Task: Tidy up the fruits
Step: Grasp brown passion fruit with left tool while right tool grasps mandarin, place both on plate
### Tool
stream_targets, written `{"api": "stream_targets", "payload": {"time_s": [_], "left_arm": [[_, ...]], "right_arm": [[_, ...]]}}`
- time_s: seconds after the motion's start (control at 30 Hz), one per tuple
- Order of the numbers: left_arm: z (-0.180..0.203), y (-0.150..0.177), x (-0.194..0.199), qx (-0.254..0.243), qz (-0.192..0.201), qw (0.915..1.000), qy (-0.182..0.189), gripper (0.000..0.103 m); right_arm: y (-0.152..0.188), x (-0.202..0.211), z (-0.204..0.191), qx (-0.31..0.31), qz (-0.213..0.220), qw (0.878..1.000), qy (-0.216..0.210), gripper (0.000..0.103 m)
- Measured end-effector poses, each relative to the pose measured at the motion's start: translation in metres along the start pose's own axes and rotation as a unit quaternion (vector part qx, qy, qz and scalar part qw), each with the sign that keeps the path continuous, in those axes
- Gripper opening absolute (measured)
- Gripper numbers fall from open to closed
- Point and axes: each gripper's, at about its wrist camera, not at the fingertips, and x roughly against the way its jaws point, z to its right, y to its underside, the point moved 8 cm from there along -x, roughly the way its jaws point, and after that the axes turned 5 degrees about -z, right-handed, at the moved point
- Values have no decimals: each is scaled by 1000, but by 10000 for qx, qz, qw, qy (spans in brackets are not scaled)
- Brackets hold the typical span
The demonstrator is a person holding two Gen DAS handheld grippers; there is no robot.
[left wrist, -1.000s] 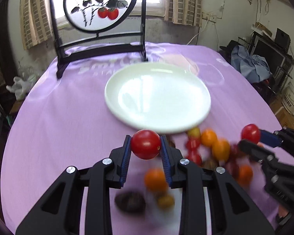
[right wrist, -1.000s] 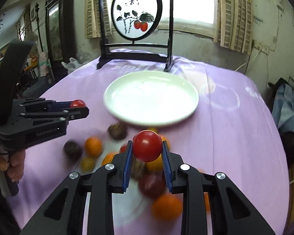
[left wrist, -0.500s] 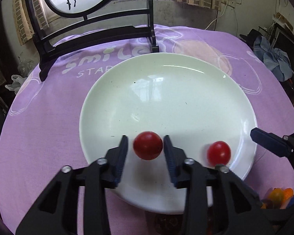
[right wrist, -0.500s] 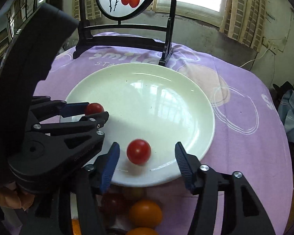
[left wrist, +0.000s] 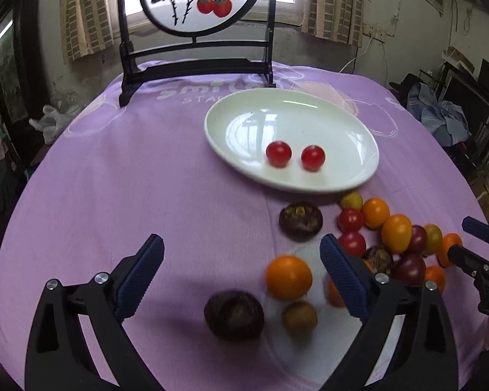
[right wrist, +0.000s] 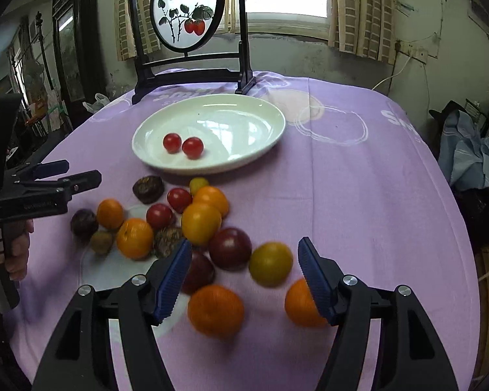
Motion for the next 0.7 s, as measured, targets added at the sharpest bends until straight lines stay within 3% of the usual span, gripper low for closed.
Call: {"api": "stream_targets", "payload": {"time_s": [0.23,0.47,0.5,0.53,0.57,0.7], "left_arm": [[-10,69,3,96,-300,9995,-79,95],[-8,86,7,-68,-376,9991,-170,95],[-9,85,7,-72,-366,9991,-196,95],[-10,84,8,-73,-360,9991,-220,95],[-11,83,8,-74,-348,9991,-246,95],[-19,76,5,-56,-353,9987,-361,95]], "right_arm": [[58,-7,-18,111,-508,9985,-191,68],[60,-33,-18,-25,-777,9968,184,68],[58,-36,-16,-65,-805,9964,246,63],[55,-38,-16,-85,-771,9966,275,47],[53,-38,-18,-54,-711,9973,163,42],[53,-33,-18,-238,-605,9979,-23,42]]}}
